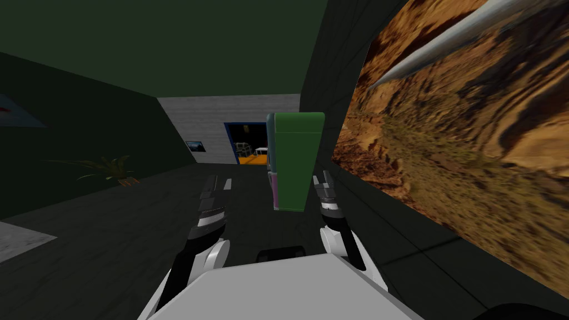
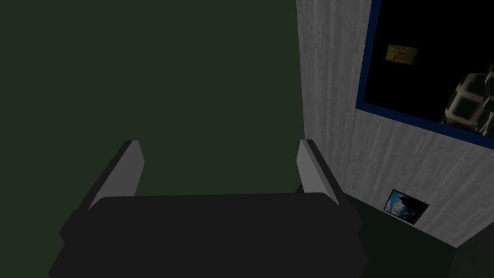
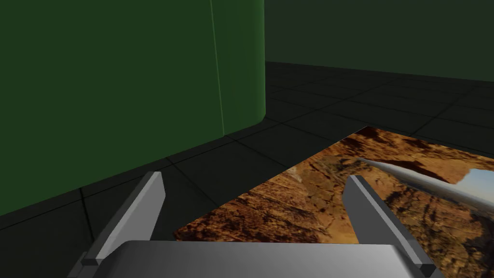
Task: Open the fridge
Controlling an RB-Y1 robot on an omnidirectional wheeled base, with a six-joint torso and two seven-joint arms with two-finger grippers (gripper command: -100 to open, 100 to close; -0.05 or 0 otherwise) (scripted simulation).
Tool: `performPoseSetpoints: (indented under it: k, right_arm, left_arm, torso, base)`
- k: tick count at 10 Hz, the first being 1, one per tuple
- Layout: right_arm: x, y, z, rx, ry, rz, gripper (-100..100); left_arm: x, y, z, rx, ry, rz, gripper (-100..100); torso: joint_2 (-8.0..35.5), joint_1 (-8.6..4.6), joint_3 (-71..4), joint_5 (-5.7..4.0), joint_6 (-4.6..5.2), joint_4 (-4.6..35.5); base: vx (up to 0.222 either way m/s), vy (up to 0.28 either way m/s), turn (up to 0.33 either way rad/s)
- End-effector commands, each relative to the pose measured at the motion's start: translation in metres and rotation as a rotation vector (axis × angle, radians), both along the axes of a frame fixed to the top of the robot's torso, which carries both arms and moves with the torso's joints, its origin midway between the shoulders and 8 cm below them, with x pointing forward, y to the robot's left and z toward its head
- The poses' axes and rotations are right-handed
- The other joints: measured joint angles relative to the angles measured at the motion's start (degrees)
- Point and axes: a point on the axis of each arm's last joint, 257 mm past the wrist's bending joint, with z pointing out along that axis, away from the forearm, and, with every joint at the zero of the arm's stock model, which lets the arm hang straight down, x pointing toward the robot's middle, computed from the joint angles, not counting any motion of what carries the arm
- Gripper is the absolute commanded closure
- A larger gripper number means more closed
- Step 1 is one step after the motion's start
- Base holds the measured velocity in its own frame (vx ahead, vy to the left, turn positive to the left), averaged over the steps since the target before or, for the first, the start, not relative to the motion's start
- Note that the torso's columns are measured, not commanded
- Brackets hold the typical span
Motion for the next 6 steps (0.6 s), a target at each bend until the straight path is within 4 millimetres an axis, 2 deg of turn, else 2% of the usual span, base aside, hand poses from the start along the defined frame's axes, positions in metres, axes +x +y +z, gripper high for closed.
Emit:
performPoseSetpoints:
  k: [1, 6]
  right_arm:
    - [0.0, 0.0, 0.0, 0.0, 0.0, 0.0, 0]
    - [-0.0001, 0.0, 0.0001, 0.0, 0.0, 0.0, 0]
  left_arm:
    - [0.0, 0.0, 0.0, 0.0, 0.0, 0.0, 0]
    - [-0.0001, 0.0, 0.0001, 0.0, 0.0, 0.0, 0]
  torso:
    - [2.3, 0.0, -4.7, 0.0, 0.0, 2.3]
    - [22.7, 0.0, -45.4, 0.0, 0.0, 22.7]
  base:
    - [0.0, 0.0, 0.0]
    - [0.0, 0.0, 0.0]
